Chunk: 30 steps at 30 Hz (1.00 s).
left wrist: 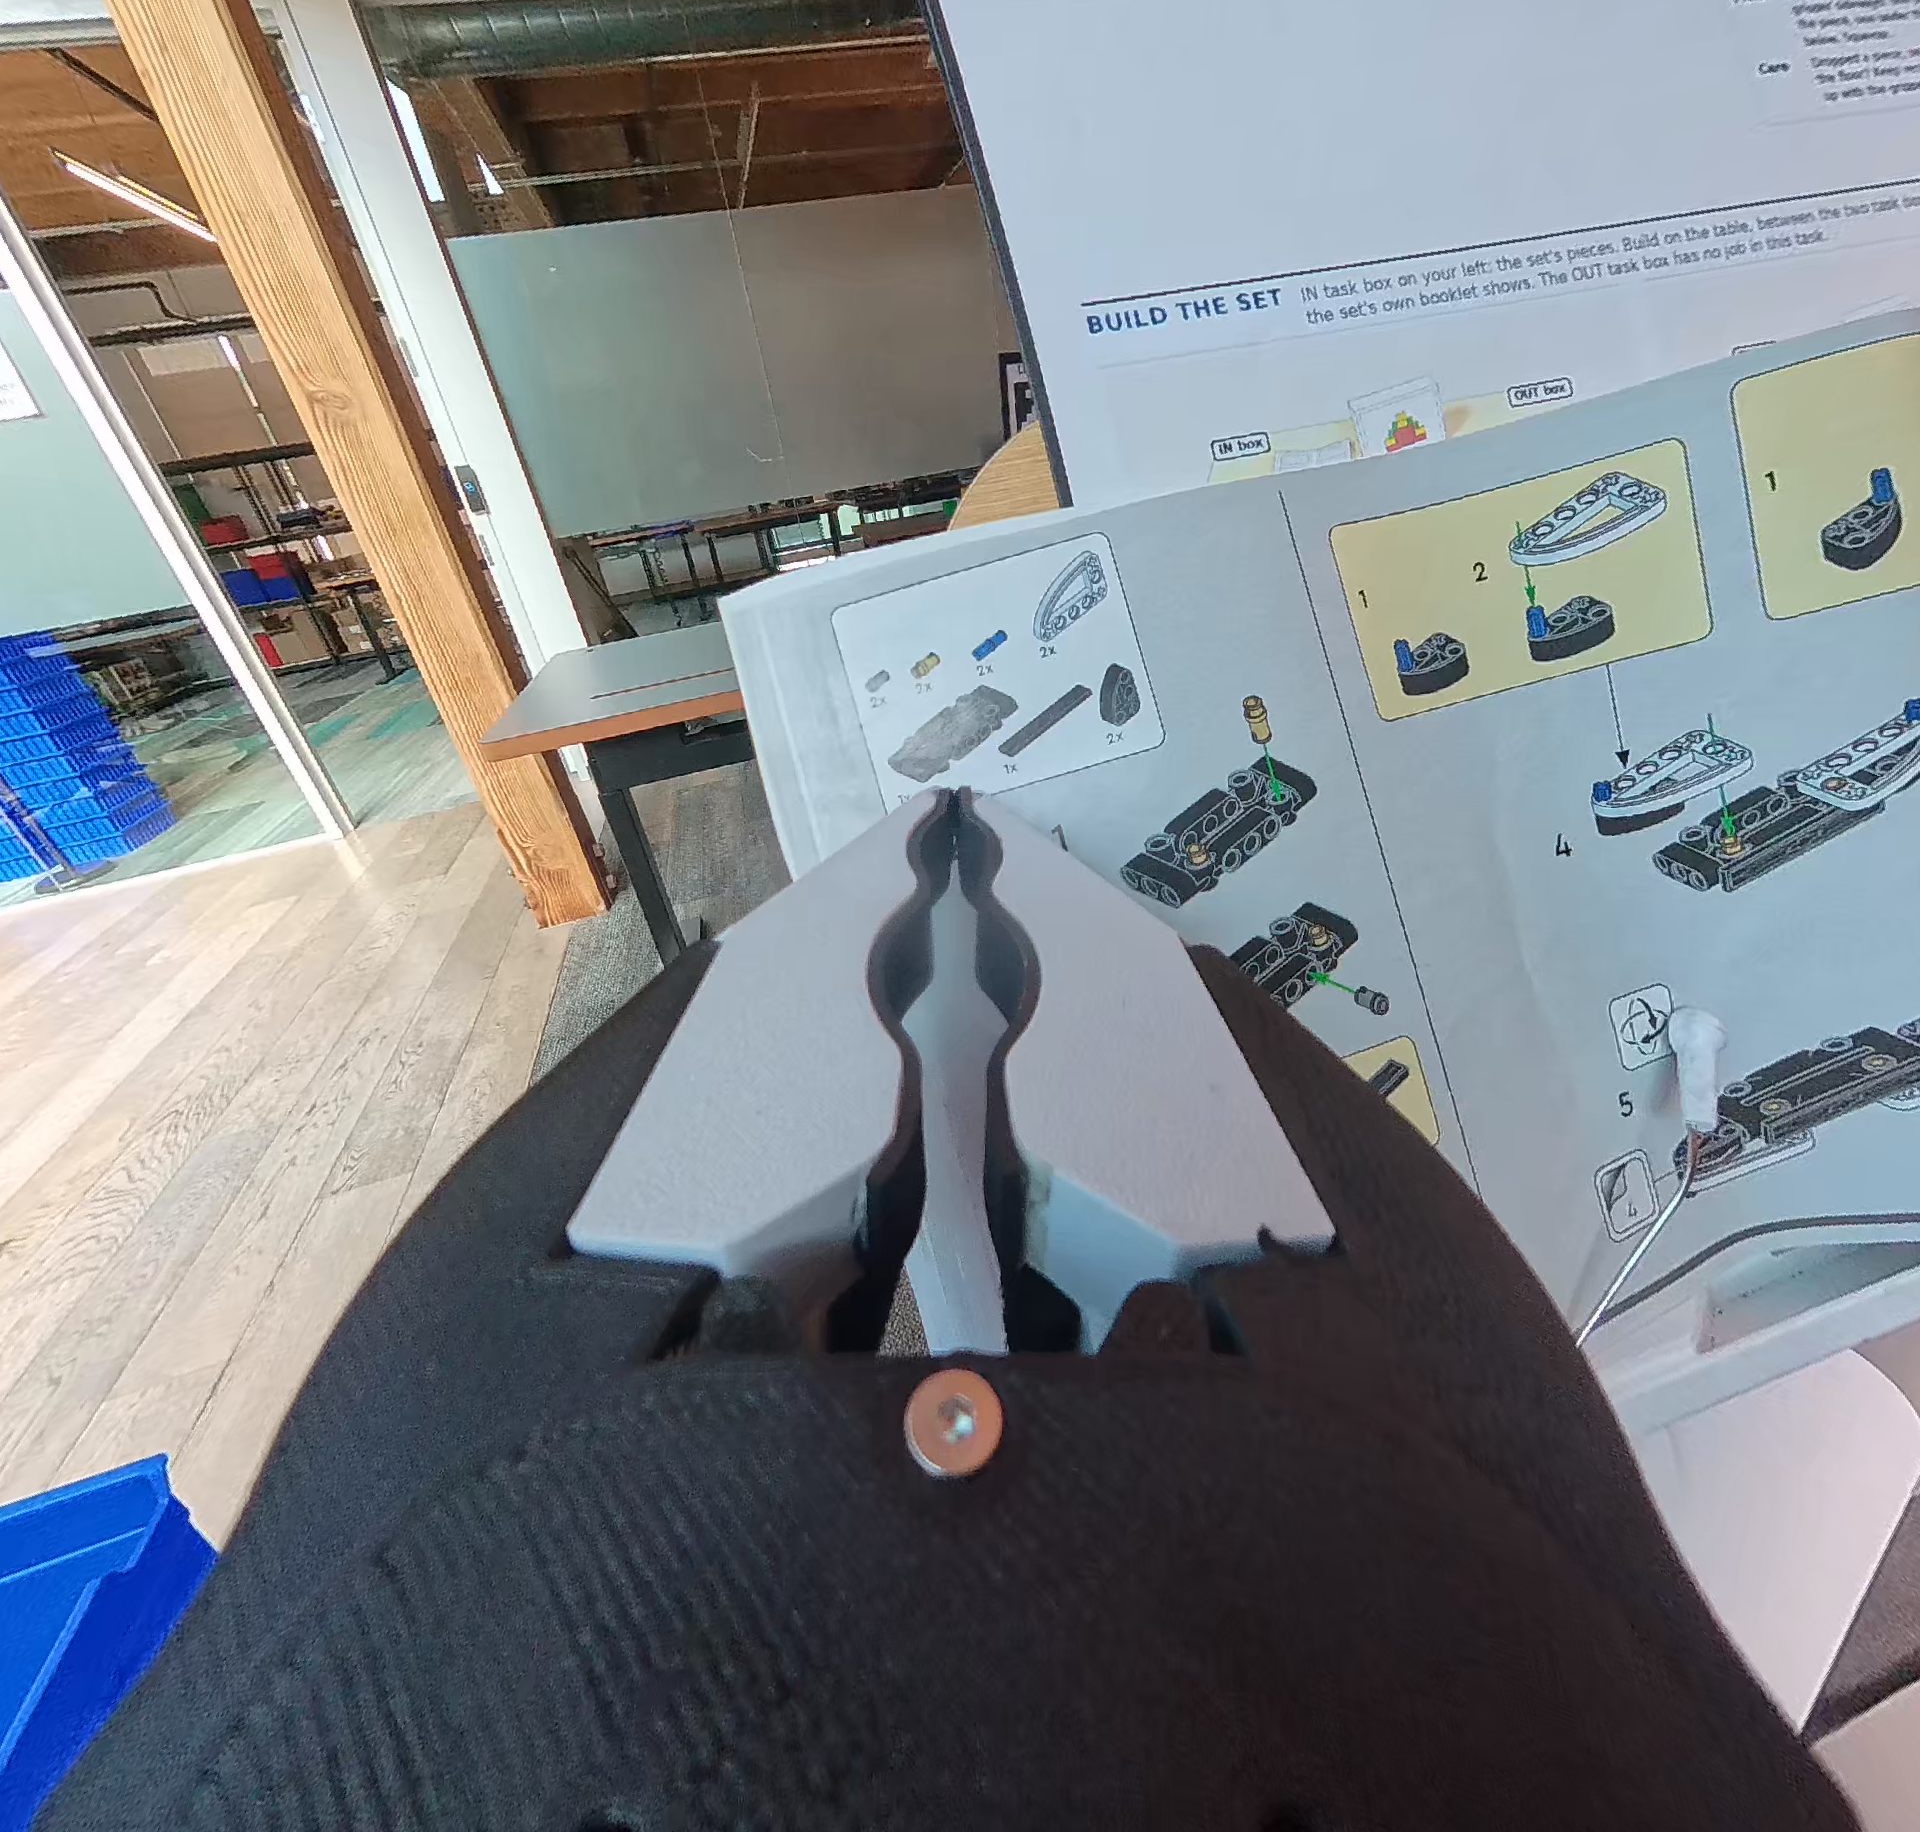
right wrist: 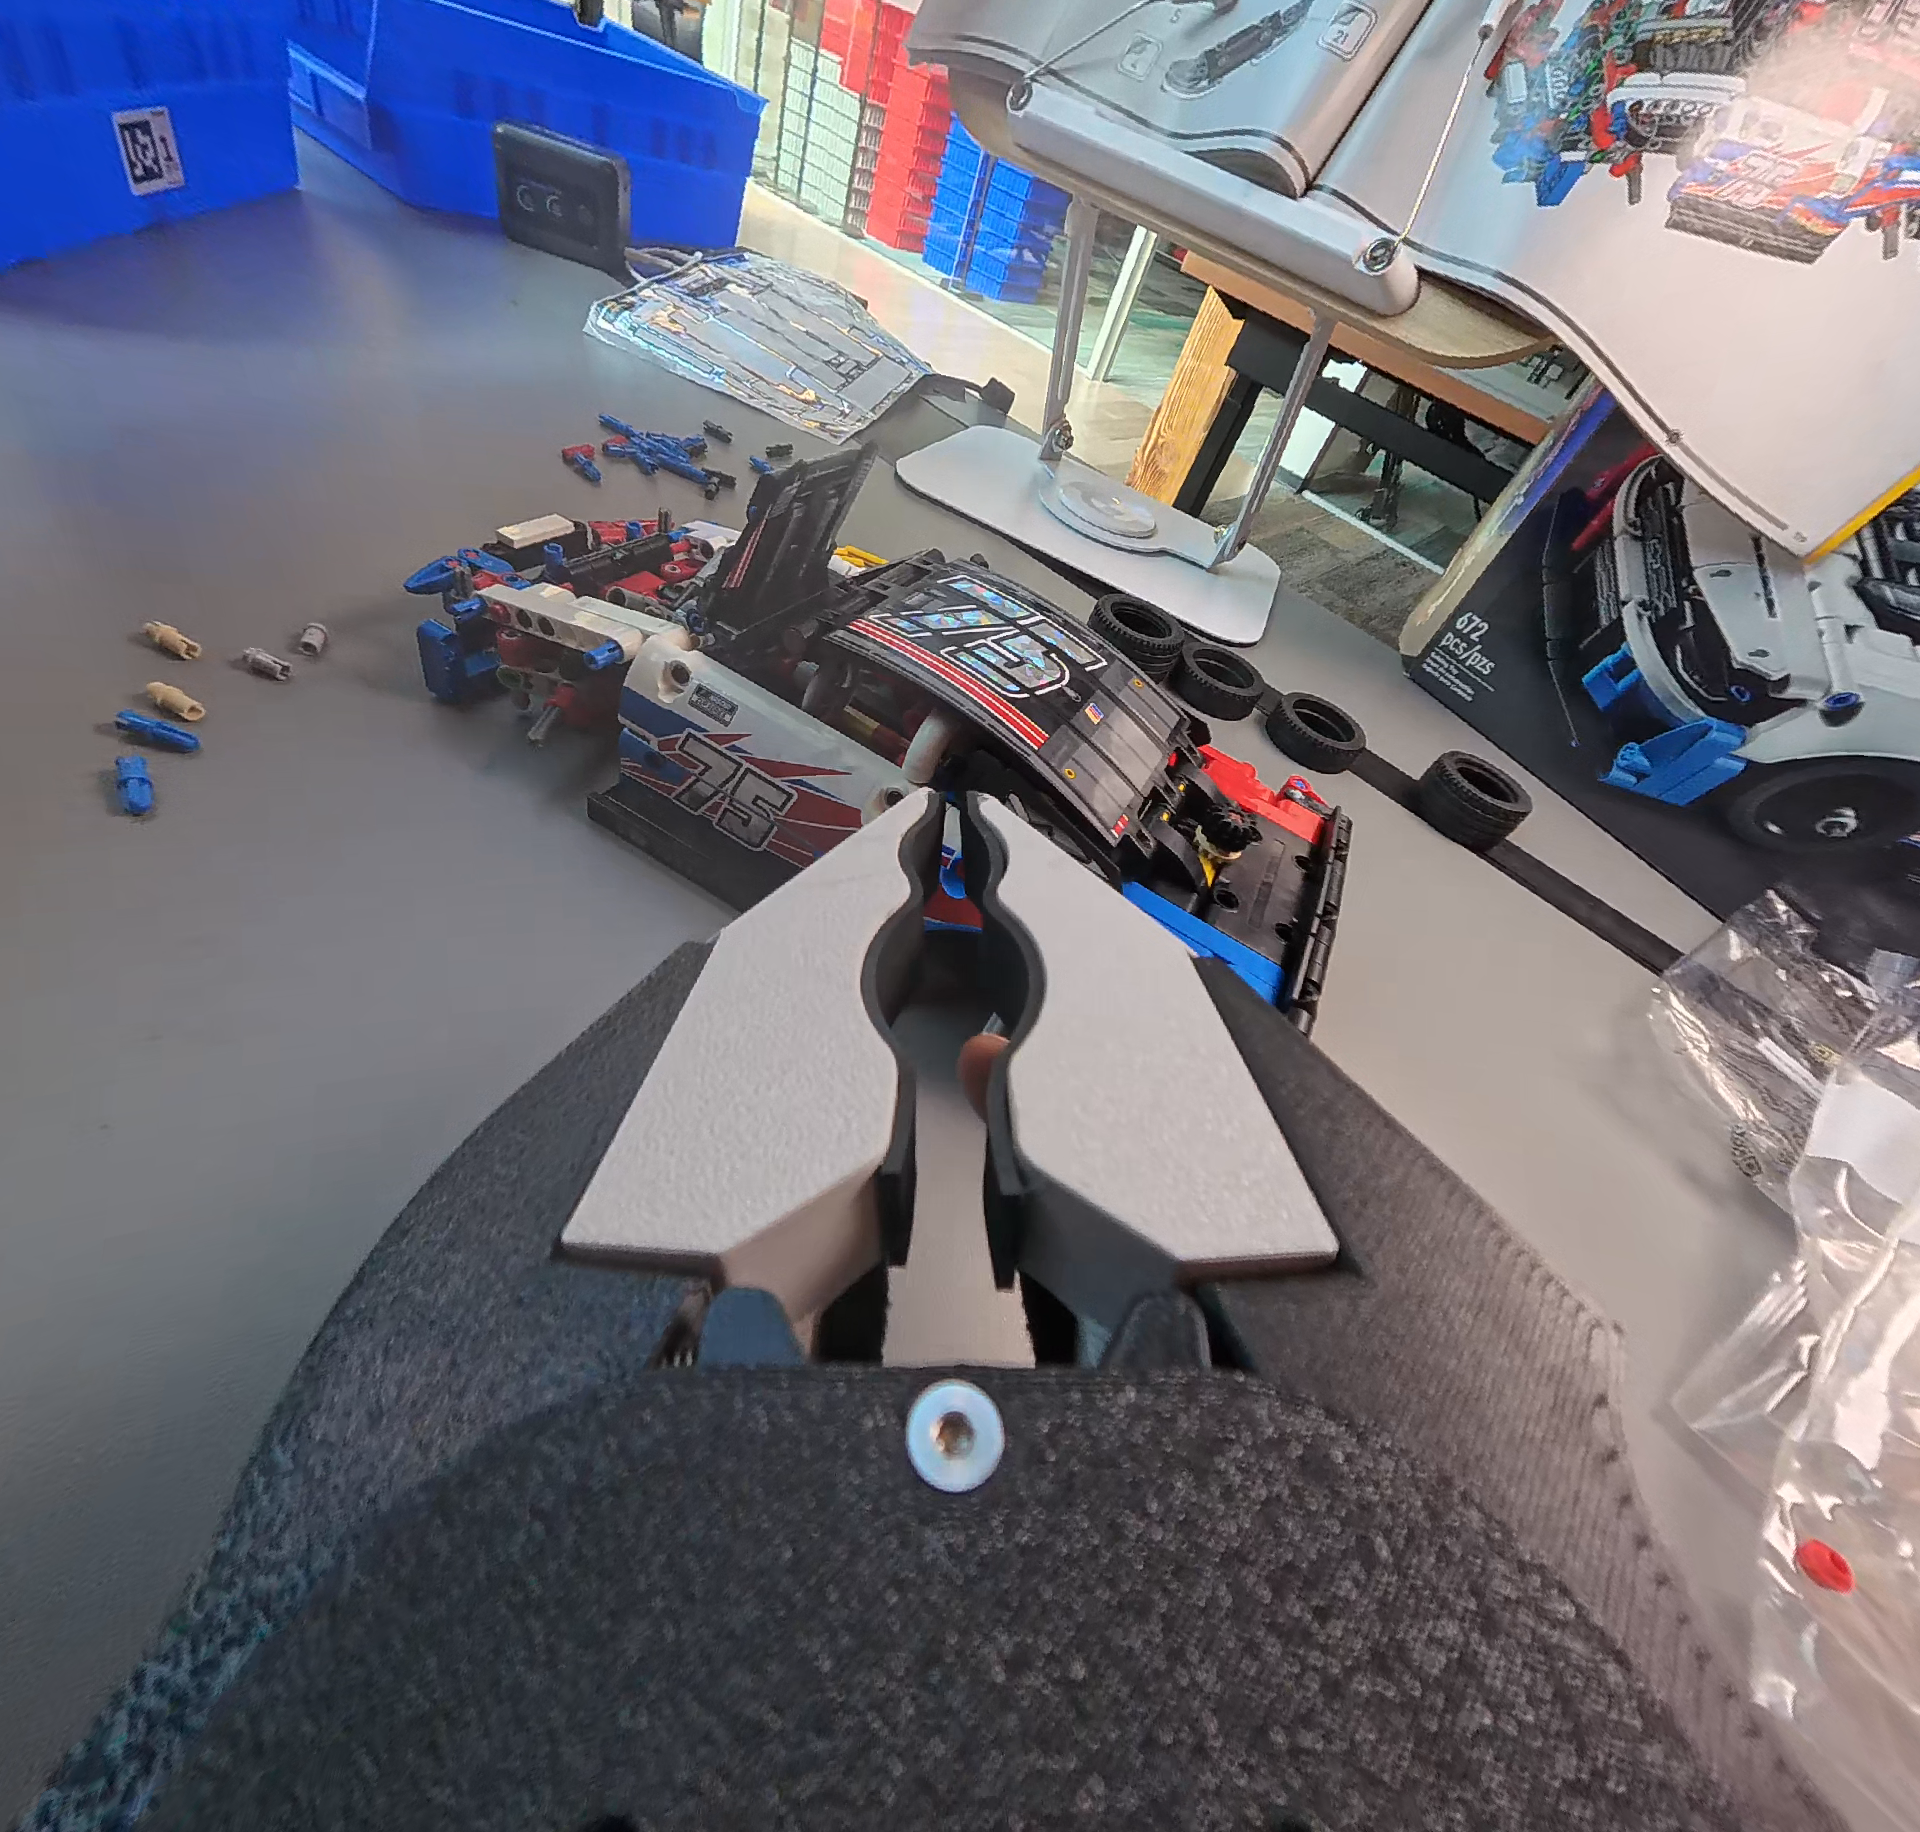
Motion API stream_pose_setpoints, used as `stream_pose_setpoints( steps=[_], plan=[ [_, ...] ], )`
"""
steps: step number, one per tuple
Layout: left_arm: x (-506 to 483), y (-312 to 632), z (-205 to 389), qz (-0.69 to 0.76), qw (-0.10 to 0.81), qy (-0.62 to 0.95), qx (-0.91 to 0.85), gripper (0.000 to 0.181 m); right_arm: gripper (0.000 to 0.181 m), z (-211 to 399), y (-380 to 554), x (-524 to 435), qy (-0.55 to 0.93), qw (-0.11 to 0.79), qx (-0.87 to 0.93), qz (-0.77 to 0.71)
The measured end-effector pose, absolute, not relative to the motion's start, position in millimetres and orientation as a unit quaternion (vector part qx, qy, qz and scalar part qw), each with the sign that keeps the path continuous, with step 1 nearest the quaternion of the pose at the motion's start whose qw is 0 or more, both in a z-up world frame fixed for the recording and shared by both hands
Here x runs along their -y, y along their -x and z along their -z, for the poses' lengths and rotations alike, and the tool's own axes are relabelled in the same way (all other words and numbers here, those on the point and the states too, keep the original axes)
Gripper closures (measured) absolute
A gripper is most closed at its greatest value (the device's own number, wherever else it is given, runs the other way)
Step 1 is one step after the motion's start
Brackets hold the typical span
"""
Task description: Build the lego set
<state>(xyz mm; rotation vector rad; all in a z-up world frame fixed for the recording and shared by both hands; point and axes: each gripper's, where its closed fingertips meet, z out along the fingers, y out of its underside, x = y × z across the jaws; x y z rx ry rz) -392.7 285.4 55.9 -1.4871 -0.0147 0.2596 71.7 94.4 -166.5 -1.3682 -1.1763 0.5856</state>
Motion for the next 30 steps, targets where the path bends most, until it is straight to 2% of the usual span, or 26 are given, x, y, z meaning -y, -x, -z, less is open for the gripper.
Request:
stream_pose_setpoints(
  steps=[19, 26, 30],
  plan=[
    [-273, 359, -64, -0.126, 0.713, 0.688, -0.049, 0.181, 0.181, 170, -70, -90, 0.572, 0.582, 0.527, -0.239],
    [-182, 348, -108, -0.143, 0.674, 0.713, -0.132, 0.181, 0.181, 172, -69, -78, 0.557, 0.581, 0.546, -0.232],
    [-98, 360, -94, -0.151, 0.594, 0.769, -0.182, 0.181, 0.181, 175, -66, -67, 0.542, 0.578, 0.565, -0.228]
  ],
)
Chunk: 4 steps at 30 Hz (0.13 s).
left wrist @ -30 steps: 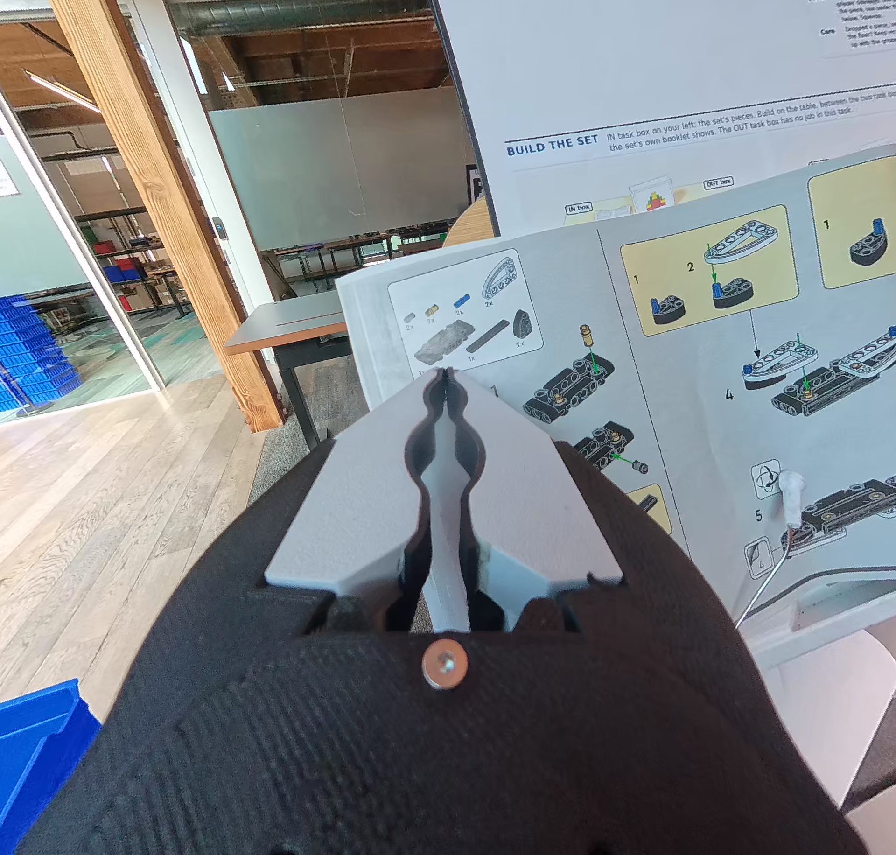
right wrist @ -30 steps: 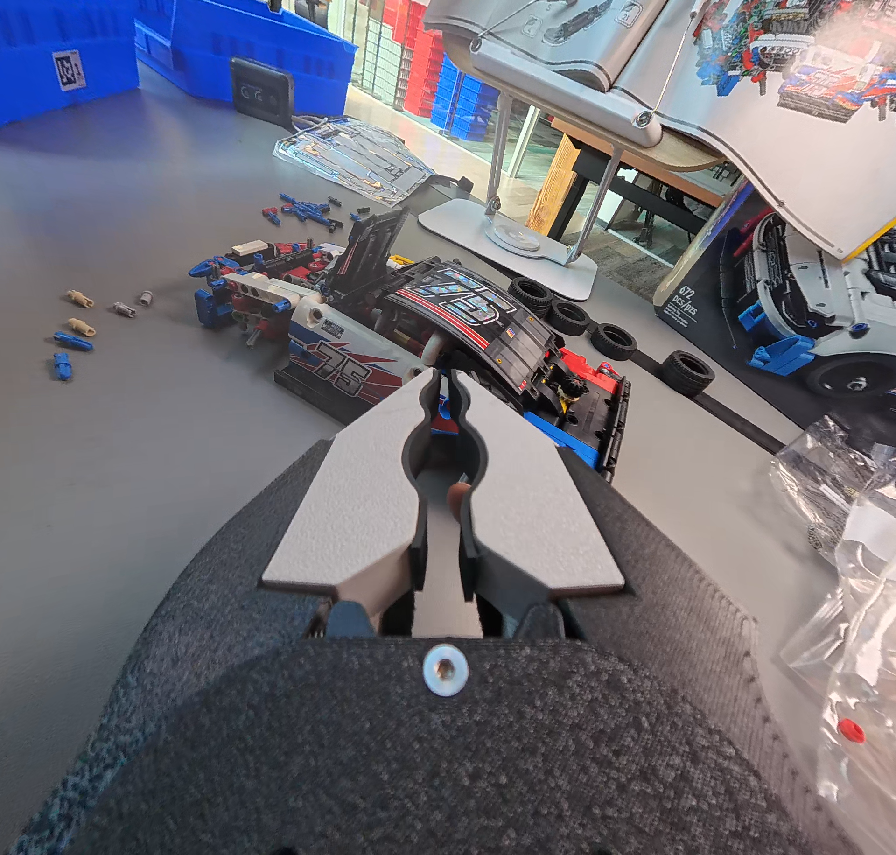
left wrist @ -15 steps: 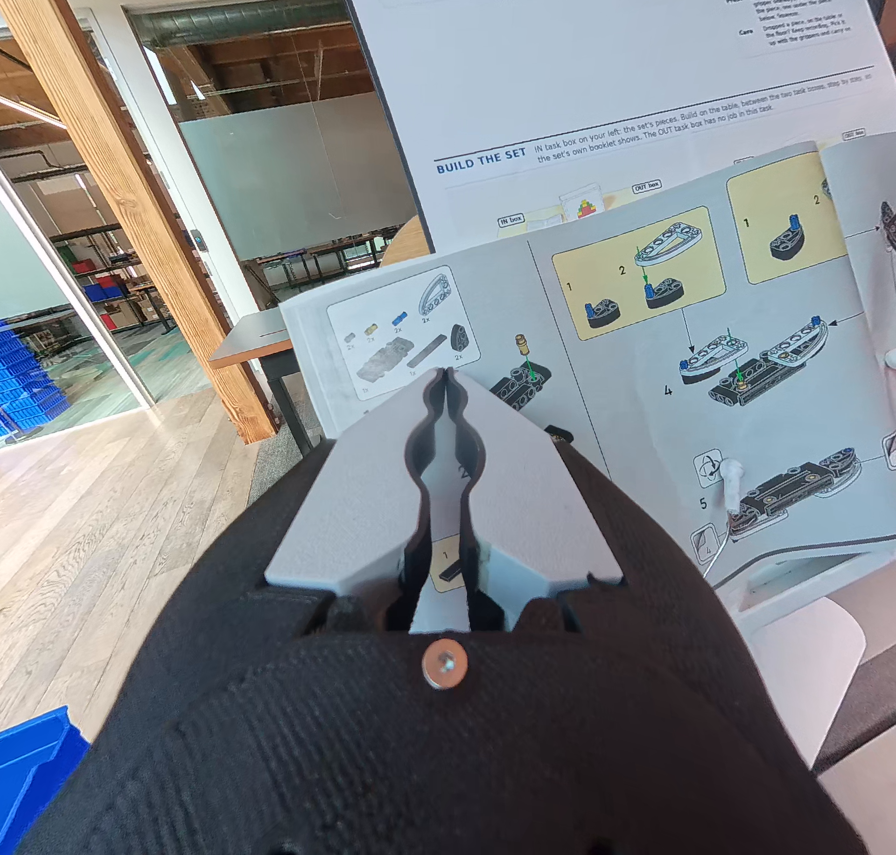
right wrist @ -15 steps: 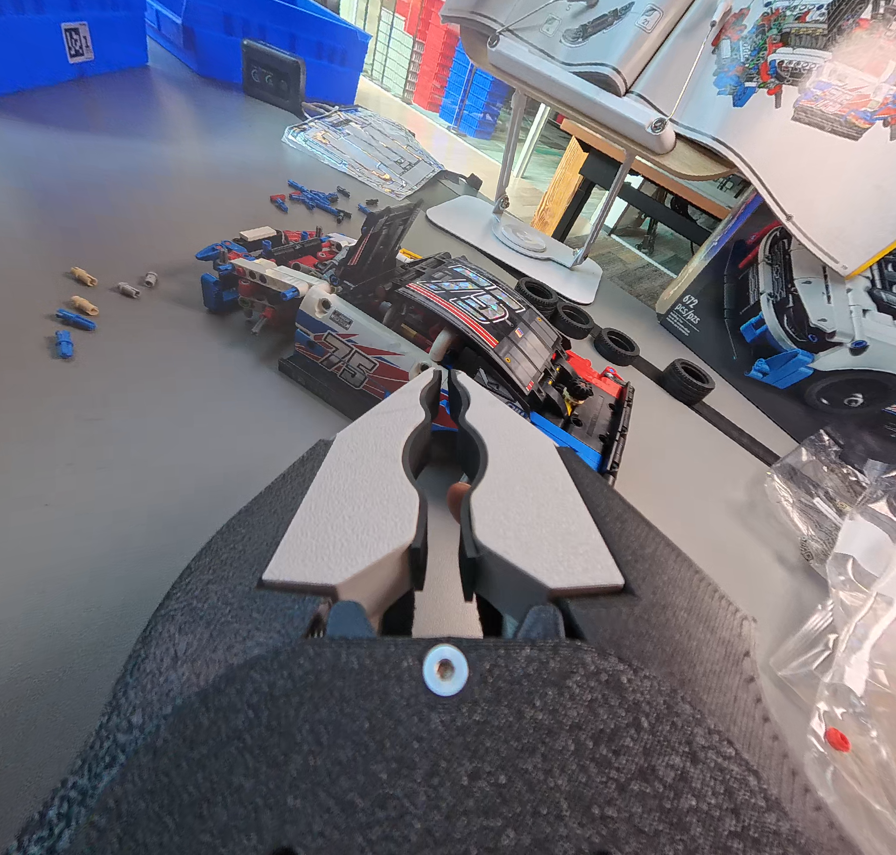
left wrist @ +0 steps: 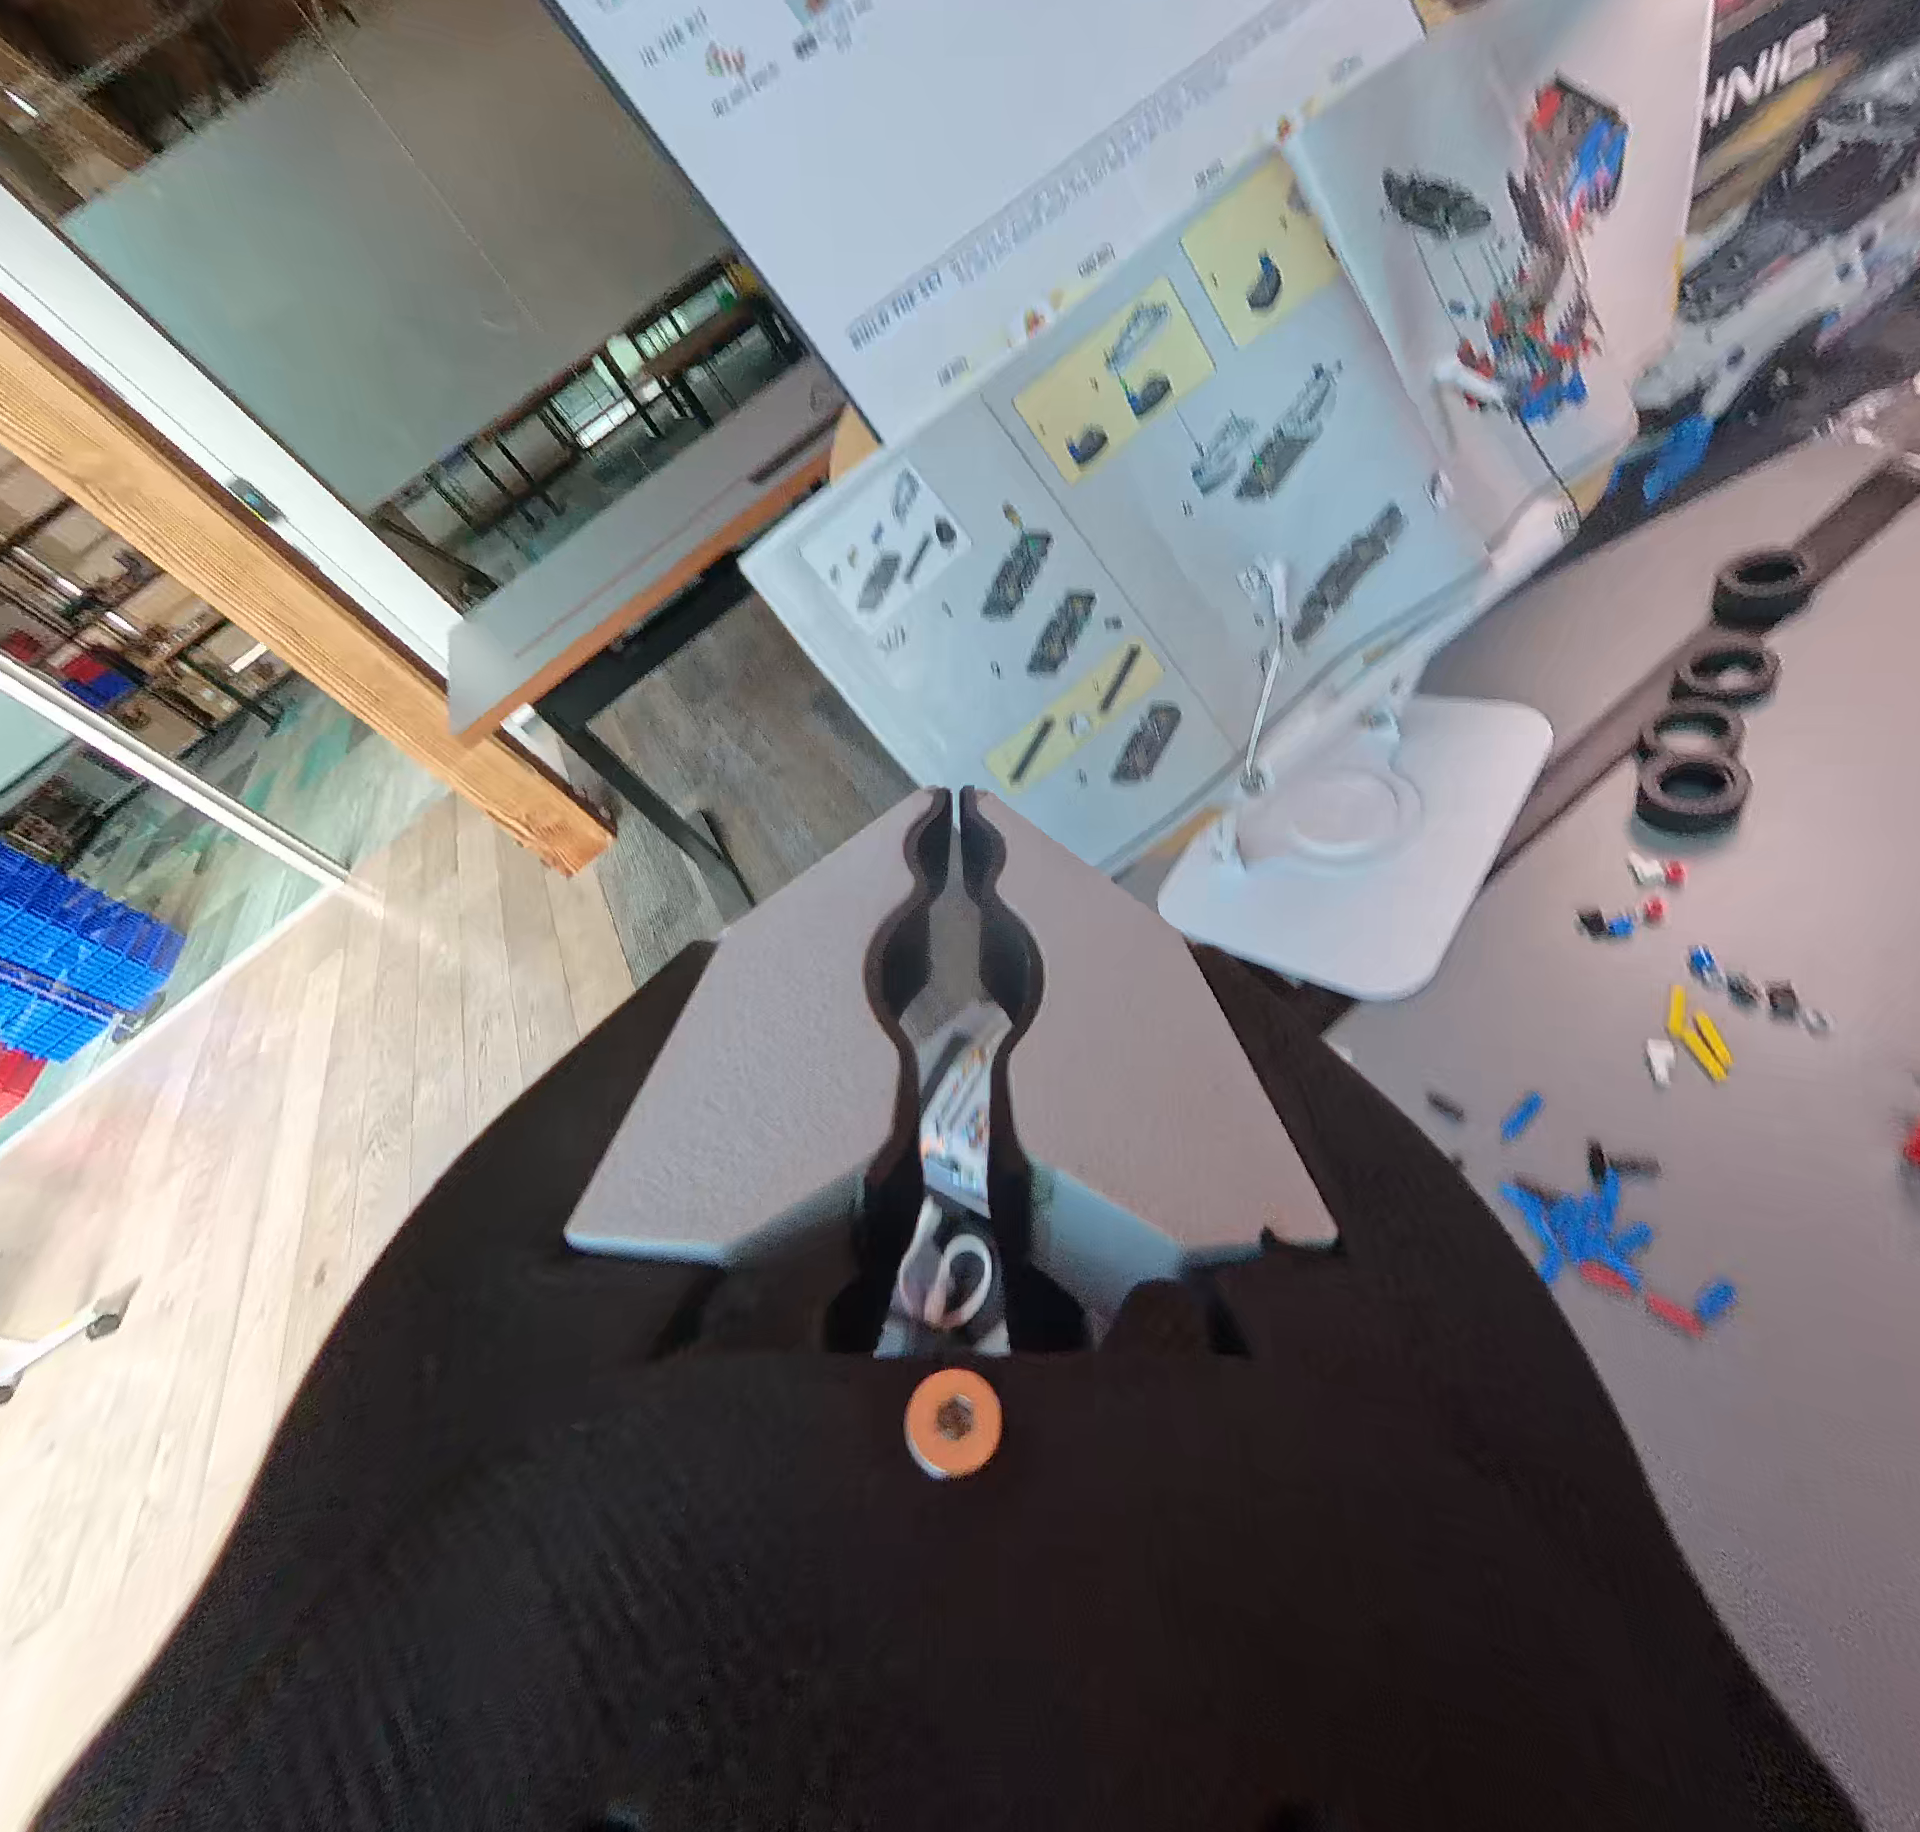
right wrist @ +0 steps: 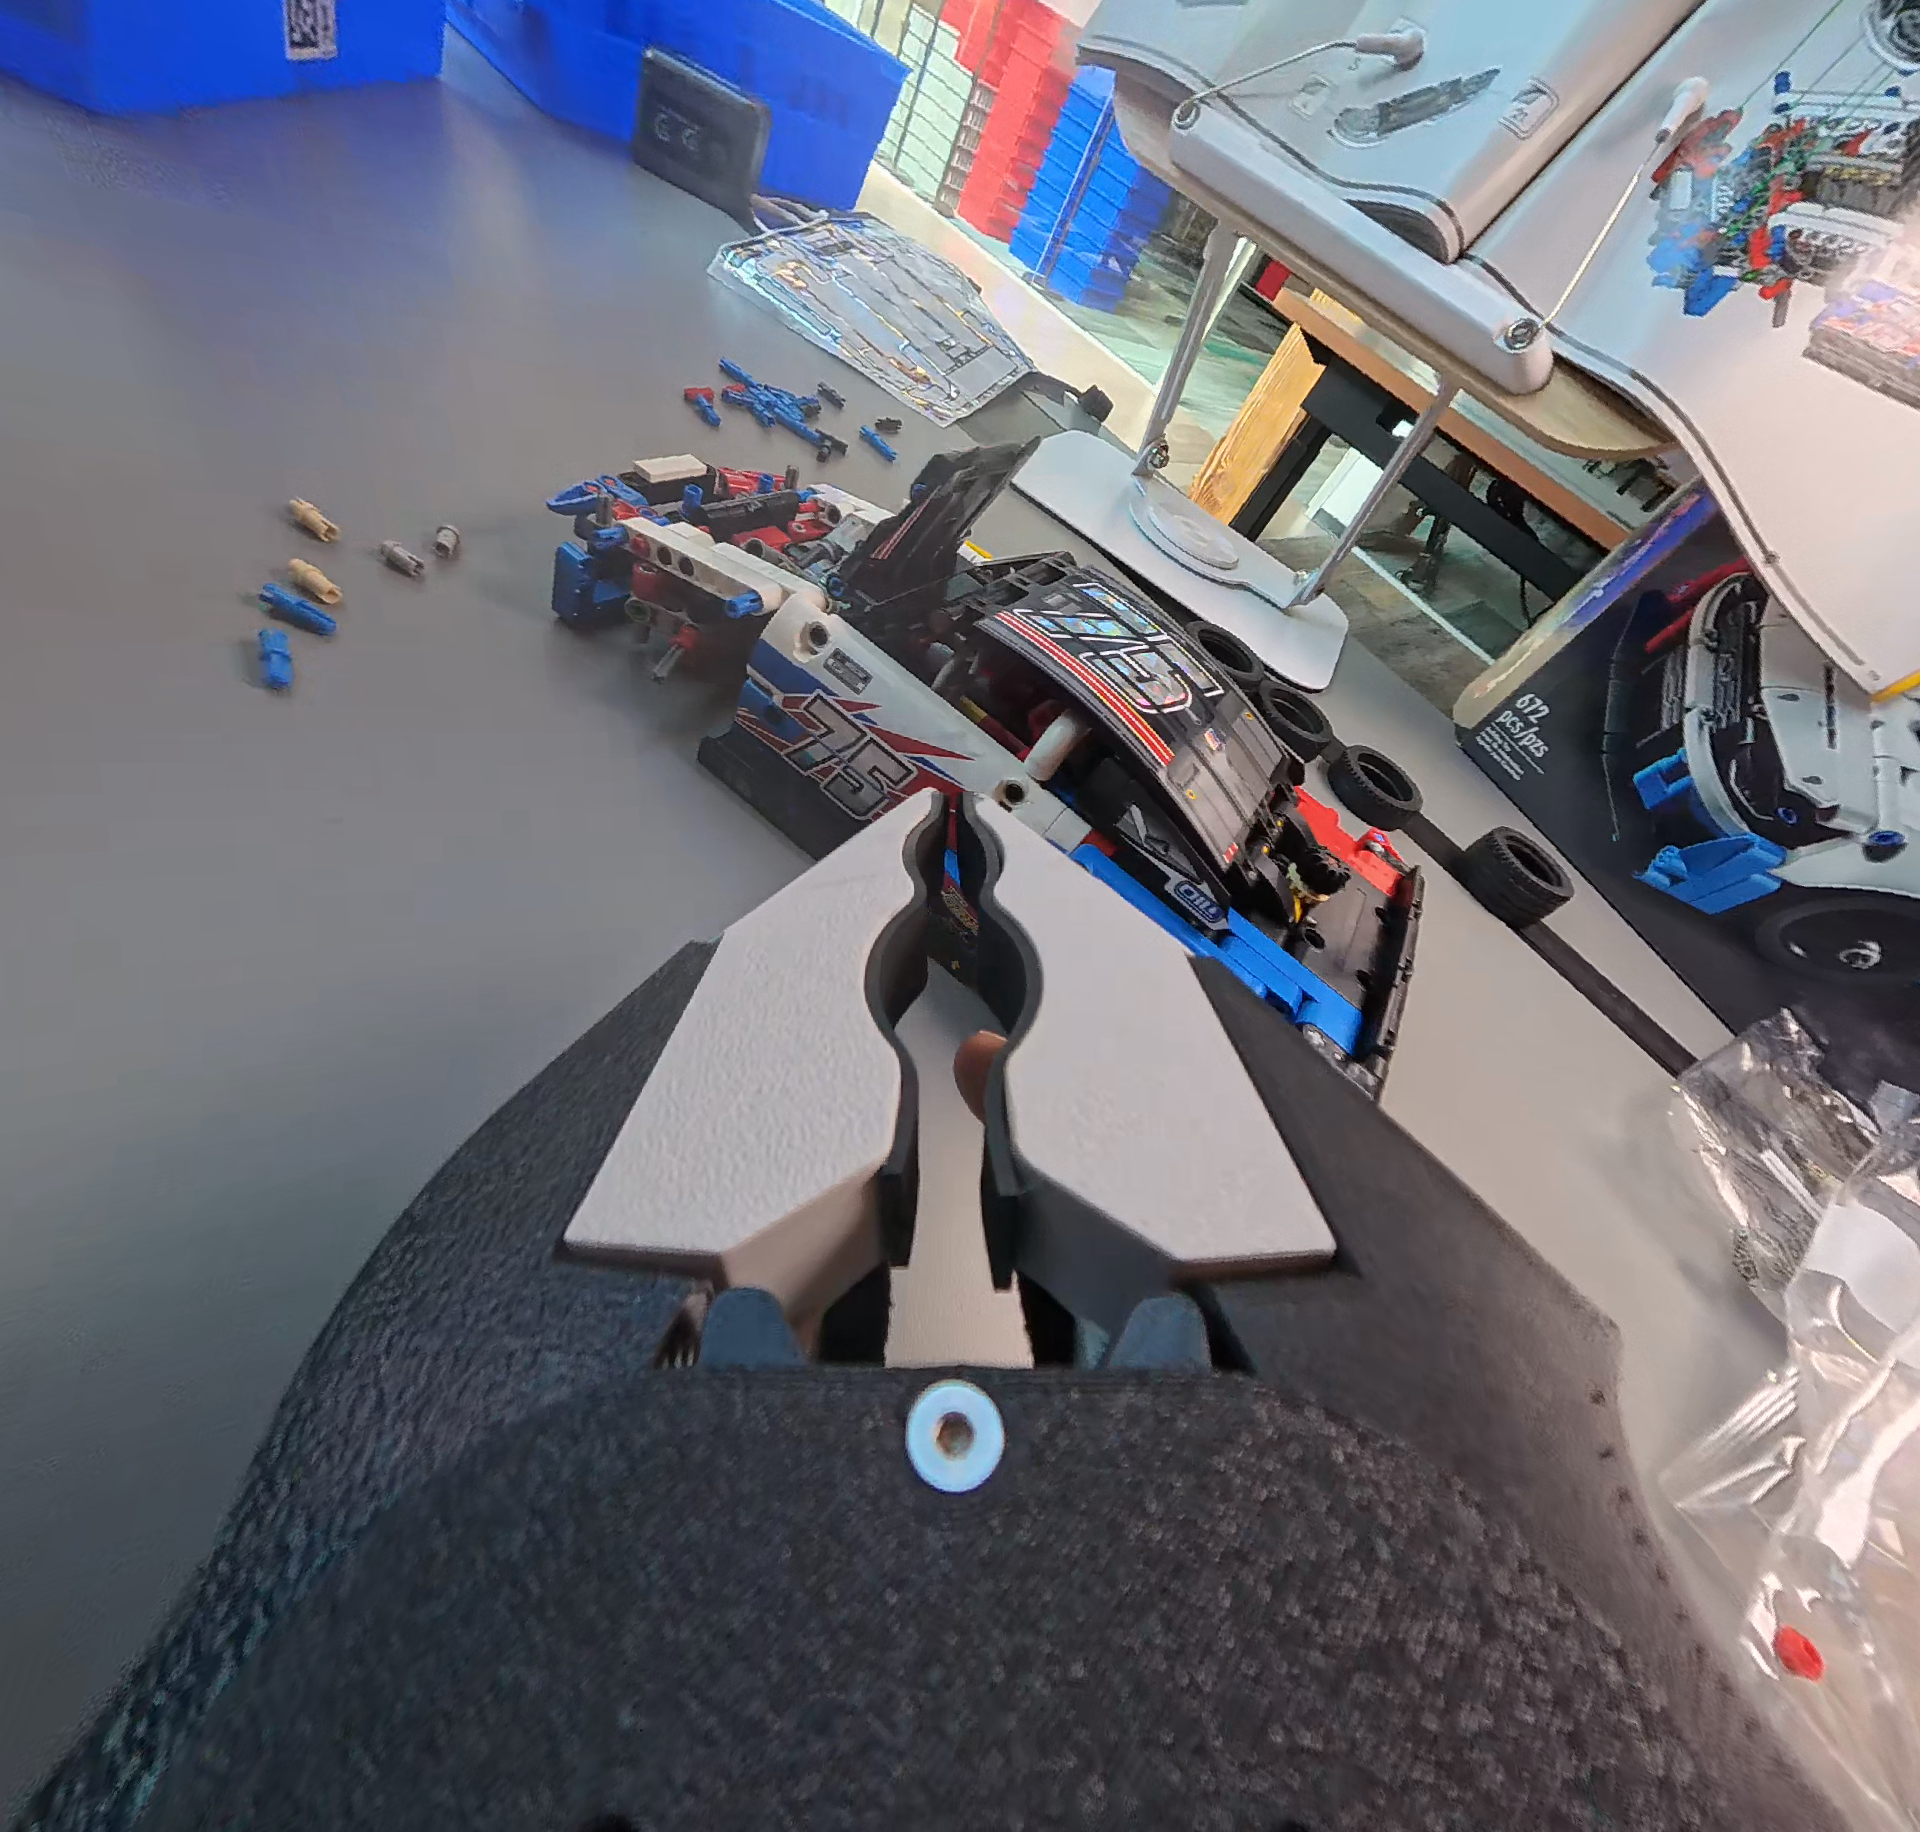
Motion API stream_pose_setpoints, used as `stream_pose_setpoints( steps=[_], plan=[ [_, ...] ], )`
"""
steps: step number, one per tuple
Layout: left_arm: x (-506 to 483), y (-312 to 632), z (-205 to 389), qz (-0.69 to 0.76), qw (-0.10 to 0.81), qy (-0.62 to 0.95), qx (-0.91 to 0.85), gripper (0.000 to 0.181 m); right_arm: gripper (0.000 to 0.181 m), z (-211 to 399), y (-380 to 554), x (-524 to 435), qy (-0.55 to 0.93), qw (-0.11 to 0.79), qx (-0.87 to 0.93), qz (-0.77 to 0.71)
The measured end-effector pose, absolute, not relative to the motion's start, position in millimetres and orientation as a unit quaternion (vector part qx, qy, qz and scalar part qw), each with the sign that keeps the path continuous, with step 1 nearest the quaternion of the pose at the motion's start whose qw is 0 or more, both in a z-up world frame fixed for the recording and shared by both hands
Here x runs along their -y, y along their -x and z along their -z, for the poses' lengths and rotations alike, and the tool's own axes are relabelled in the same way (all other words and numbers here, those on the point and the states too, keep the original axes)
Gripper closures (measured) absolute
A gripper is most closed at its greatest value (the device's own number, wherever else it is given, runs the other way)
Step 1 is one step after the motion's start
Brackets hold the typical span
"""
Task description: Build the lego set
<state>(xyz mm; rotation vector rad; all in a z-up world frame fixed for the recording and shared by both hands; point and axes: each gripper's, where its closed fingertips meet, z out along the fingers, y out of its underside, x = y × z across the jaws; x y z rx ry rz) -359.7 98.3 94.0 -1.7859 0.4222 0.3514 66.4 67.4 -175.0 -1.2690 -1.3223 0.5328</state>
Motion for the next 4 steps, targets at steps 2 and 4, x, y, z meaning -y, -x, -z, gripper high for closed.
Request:
stream_pose_setpoints(
  steps=[2, 4],
  plan=[
    [-56, 374, -65, -0.148, 0.53, 0.813, -0.19, 0.18, 0.181, 176, -64, -63, 0.537, 0.576, 0.572, -0.23],
    [-14, 393, -31, -0.148, 0.463, 0.854, -0.187, 0.179, 0.181, 177, -62, -61, 0.533, 0.575, 0.577, -0.229]
  ],
)
